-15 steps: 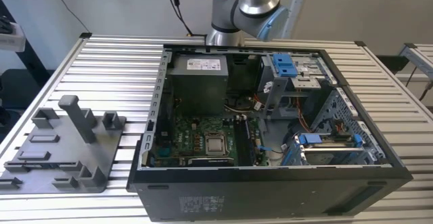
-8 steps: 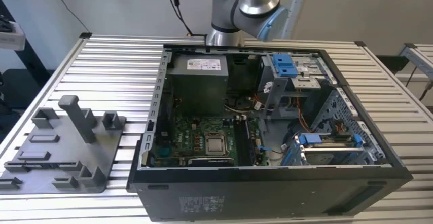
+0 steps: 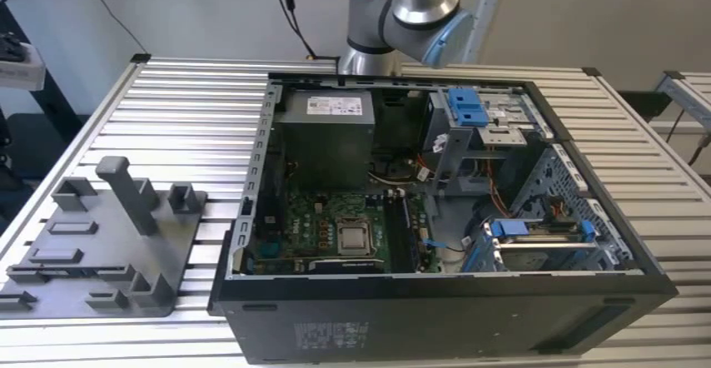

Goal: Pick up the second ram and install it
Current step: 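Pick up the second ram and move it above second insertion slot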

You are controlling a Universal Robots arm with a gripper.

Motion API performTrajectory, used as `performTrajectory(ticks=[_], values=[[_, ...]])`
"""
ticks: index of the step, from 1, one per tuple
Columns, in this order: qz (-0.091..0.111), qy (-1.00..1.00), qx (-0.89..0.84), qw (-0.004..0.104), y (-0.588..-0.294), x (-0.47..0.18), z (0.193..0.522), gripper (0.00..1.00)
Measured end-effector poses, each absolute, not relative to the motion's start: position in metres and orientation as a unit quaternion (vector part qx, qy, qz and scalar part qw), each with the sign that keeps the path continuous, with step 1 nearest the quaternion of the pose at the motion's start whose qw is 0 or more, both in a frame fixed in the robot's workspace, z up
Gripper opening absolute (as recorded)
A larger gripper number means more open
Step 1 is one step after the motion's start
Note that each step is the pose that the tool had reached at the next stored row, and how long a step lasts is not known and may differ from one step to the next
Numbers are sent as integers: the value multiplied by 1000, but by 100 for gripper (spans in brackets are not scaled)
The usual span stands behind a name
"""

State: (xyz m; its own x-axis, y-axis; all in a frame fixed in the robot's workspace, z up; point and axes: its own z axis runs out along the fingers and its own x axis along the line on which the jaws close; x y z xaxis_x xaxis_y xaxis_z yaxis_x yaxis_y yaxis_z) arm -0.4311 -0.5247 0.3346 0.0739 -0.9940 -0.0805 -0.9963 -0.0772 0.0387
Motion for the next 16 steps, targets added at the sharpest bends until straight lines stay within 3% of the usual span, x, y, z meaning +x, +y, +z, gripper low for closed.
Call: performTrajectory(ticks=[16], values=[[44, 682, -730, 18, -525, -431, 316, 42]])
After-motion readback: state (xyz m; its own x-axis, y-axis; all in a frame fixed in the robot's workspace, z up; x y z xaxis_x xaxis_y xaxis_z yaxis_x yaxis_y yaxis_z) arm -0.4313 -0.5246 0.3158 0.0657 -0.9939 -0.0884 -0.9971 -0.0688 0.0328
